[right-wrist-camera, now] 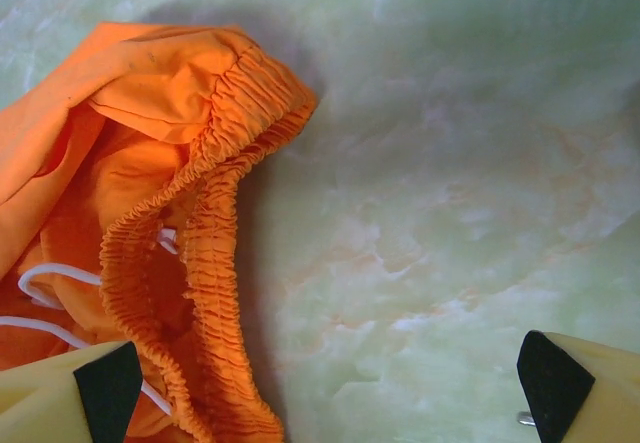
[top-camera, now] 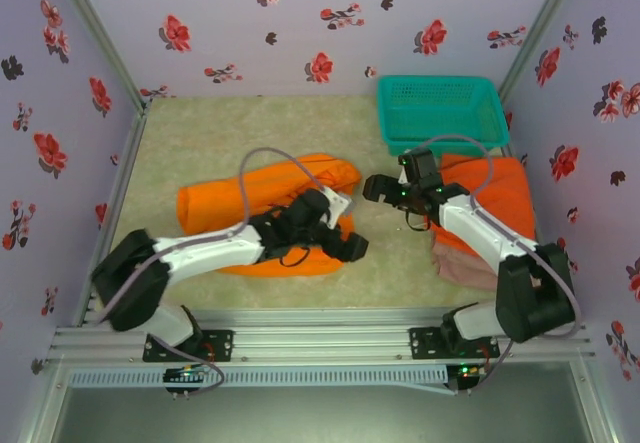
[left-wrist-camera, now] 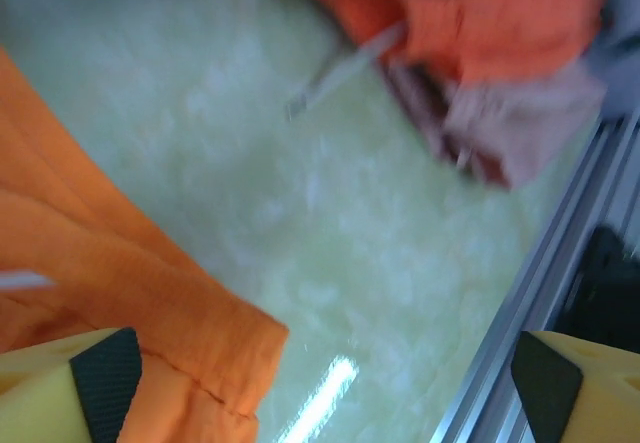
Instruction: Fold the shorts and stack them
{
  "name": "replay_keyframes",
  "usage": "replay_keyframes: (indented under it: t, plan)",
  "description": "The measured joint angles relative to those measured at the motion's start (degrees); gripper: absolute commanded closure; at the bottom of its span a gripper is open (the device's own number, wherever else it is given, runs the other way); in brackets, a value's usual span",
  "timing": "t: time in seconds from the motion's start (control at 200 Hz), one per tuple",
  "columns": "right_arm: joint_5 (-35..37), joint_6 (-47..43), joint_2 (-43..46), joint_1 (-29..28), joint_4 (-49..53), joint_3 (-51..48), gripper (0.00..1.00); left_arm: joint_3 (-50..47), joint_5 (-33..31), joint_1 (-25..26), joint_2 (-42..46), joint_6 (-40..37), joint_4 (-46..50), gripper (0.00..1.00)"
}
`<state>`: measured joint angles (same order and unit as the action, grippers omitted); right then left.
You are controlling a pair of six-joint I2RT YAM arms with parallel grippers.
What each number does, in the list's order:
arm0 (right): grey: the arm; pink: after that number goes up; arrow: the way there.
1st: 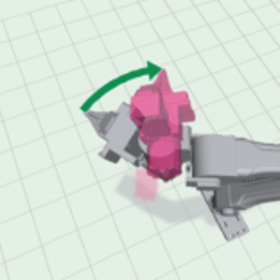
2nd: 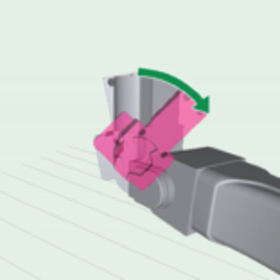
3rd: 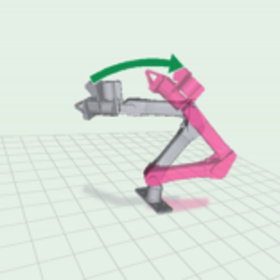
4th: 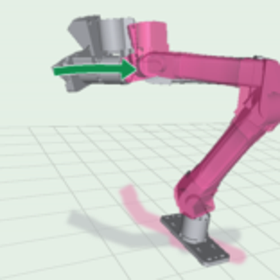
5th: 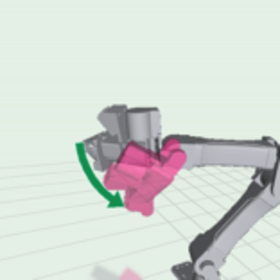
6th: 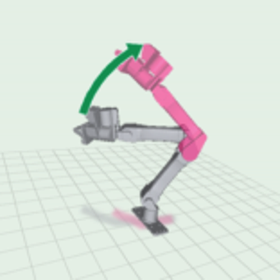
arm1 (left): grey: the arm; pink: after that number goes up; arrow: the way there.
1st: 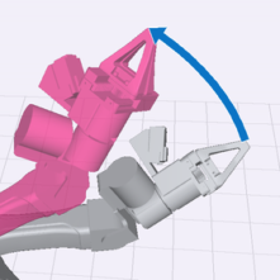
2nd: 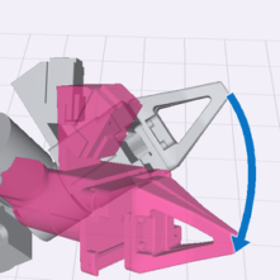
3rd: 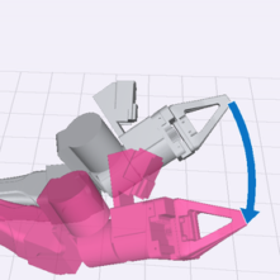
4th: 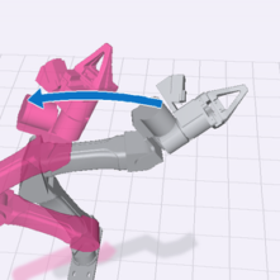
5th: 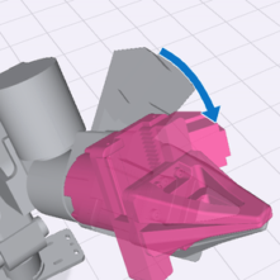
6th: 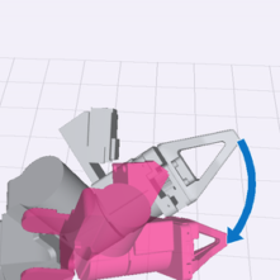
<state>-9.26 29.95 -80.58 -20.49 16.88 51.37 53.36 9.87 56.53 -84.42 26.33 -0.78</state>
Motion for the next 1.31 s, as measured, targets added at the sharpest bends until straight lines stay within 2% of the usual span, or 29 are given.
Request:
replay_keyframes:
  t: [0.105,0.245,0.4,0.52,0.875,1.065,1.2,1.305]
  plan:
    - [-1.44,0.57,-4.52,-0.13,0.0,3.28,0.01,-0.46,-2.62,-5.6,10.49,0.17,1.11,0.01]
    - [-1.7,0.61,-10.75,-1.01,-0.13,8.81,0.06,-4.83,-6.36,-17.92,22.6,2.23,4.48,0.01]
    - [-1.53,0.96,-17.25,-2.45,-1.2,13.57,0.14,-11.87,-9.88,-31.08,30.75,6.54,12.26,0.01]
    - [-1.51,1.14,-21.7,-2.97,-2.47,15.47,0.17,-16.06,-10.88,-38.23,34.99,9.46,17.27,0.02]
    - [-3.3,2.82,-28.5,-3.1,-5.77,17.29,0.27,-19.91,-11.3,-41.66,36.76,14.08,19.67,0.01]
    - [-4.94,5.97,-30.67,-3.1,-9.66,17.94,0.31,-21.07,-12.26,-46.56,35.6,18.84,19.43,0.01]
    - [-5.97,8.57,-32.35,-3.1,-12.37,18.45,0.38,-21.73,-12.24,-49.44,34.75,21.03,18.51,0.01]
    - [-6.05,10.29,-33.48,-3.1,-13.55,18.49,0.51,-21.75,-11.74,-51.95,33.27,22.34,16.85,0.03]
